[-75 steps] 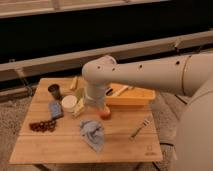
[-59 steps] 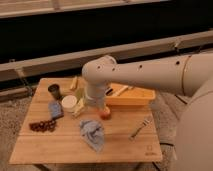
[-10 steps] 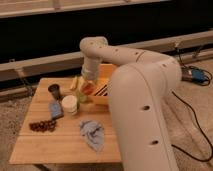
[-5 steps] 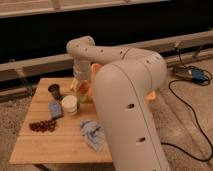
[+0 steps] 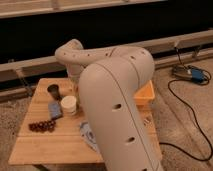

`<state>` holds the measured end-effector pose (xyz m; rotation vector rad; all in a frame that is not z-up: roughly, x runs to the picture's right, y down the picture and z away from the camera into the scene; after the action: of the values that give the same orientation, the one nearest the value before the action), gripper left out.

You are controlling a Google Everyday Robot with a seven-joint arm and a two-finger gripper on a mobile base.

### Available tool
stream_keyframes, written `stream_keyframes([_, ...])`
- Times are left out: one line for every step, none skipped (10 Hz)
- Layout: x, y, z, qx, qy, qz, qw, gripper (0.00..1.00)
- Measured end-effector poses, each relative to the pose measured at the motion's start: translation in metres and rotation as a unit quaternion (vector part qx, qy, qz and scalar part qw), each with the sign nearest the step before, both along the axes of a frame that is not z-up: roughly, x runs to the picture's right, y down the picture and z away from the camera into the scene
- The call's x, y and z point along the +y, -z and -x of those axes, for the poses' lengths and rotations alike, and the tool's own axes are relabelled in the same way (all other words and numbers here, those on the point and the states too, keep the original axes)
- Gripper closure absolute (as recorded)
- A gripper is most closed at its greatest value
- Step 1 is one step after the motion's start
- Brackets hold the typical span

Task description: Place apple in plastic cup

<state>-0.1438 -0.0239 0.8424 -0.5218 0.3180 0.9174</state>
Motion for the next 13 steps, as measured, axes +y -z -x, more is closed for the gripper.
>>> stream_keyframes([-0.002,-0.002,0.005,-0.002,0.005,-0.002,1.0,1.0])
stream_keyframes([-0.003,-0.004,0.007,-0.002,0.008,-0.005,1.0,1.0])
stream_keyframes([-0.004,-0.008,0.004,0.002,0.01,-0.006,0.9999,1.0])
stream_keyframes([-0.004,-0.011,0.004,0.002,0.012,-0.007,0.9999,1.0])
stream_keyframes([-0.003,-0.013,0.008,0.003,0.017,-0.008,0.9998,1.0])
stream_keyframes([-0.002,-0.017,0.008,0.005,0.022,-0.01,0.9997,1.0])
stream_keyframes([0.0,-0.019,0.008,0.006,0.025,-0.01,0.9996,1.0])
stream_keyframes([0.0,-0.022,0.008,0.006,0.027,-0.013,0.9995,1.0])
stream_keyframes([0.001,-0.022,0.01,0.002,0.03,-0.015,0.9994,1.0])
stream_keyframes([0.002,-0.02,0.014,-0.004,0.034,-0.018,0.9993,1.0])
stream_keyframes([0.003,-0.018,0.016,-0.008,0.036,-0.02,0.9991,1.0])
stream_keyframes([0.005,-0.018,0.019,-0.011,0.039,-0.021,0.999,1.0])
stream_keyframes([0.007,-0.018,0.022,-0.012,0.042,-0.021,0.9988,0.95])
